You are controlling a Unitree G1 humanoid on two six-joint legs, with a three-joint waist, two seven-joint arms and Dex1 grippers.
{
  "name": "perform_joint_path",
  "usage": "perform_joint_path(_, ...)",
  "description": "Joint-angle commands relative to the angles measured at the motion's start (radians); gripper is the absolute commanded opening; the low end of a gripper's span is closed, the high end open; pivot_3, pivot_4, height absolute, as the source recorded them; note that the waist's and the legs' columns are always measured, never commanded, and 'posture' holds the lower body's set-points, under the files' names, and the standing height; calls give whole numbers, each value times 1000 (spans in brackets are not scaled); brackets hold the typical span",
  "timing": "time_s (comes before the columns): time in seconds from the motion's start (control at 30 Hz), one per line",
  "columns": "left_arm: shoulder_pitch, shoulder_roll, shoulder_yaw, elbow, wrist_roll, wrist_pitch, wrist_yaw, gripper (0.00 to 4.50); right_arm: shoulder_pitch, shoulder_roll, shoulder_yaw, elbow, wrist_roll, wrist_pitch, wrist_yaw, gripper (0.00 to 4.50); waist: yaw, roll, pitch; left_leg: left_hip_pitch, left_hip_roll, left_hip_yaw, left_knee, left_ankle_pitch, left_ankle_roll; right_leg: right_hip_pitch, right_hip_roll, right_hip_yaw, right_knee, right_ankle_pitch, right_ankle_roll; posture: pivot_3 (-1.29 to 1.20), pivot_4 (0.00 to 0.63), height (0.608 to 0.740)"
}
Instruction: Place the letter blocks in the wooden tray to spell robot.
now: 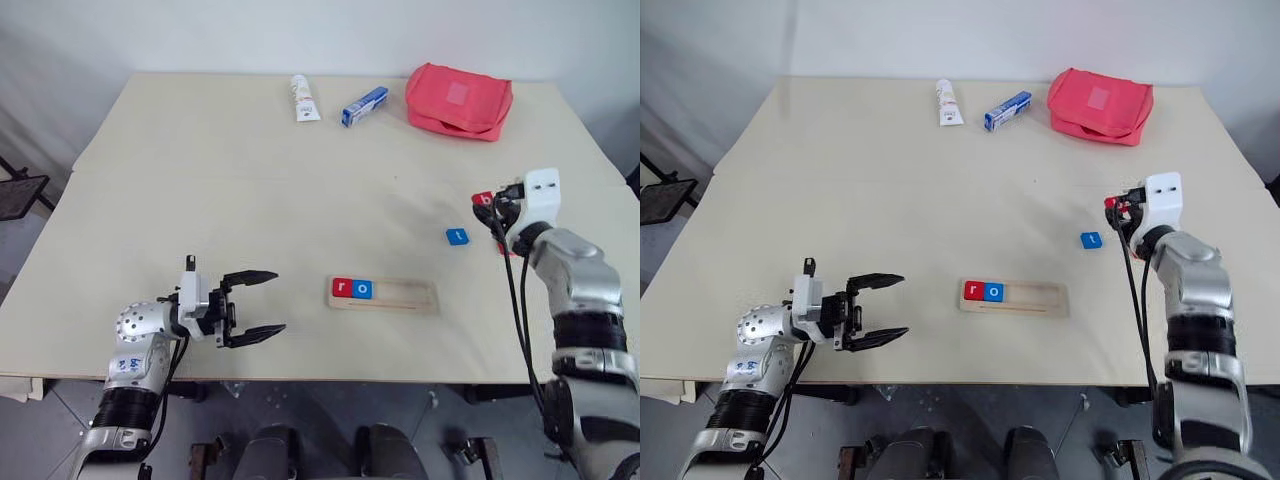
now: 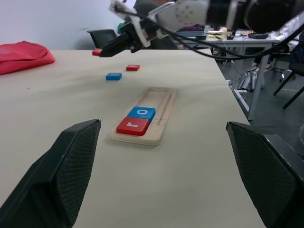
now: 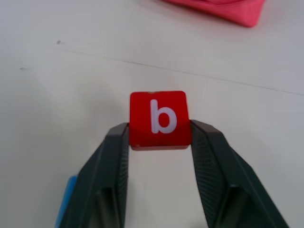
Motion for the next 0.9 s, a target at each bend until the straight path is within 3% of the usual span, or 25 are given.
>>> perform_joint_path(0.03,-28,-6,2,43,1,-32,-38,4500,90,19,-67,-288,63,134,-63,1462,8,0,0,0,0,1,0,0,0,0,0,0,0,0,0,0,150,740)
perform_joint_path(0.13,-83,-19,-2,119,7,-60,-84,4500,270,123,-120,-598,114,284,-174,1462,11,0,0,1,0,2,0,0,0,0,0,0,-1,0,0,0,150,740)
perform_joint_path(0.33,-139,-44,-10,189,23,-87,-119,4500,518,284,-135,-880,137,404,-289,1462,13,0,0,1,-1,2,0,0,0,0,1,1,0,0,0,0,150,740)
perform_joint_path(0.5,-134,-60,-19,176,36,-89,-112,4500,582,317,-149,-881,111,385,-328,1462,8,0,0,2,-1,4,0,0,0,0,1,3,-1,0,0,0,150,740)
perform_joint_path(0.9,-78,-98,-56,59,77,-83,-13,4500,570,306,-119,-802,97,329,-325,1462,9,0,0,2,-1,4,0,0,0,0,1,5,-1,0,0,0,150,740)
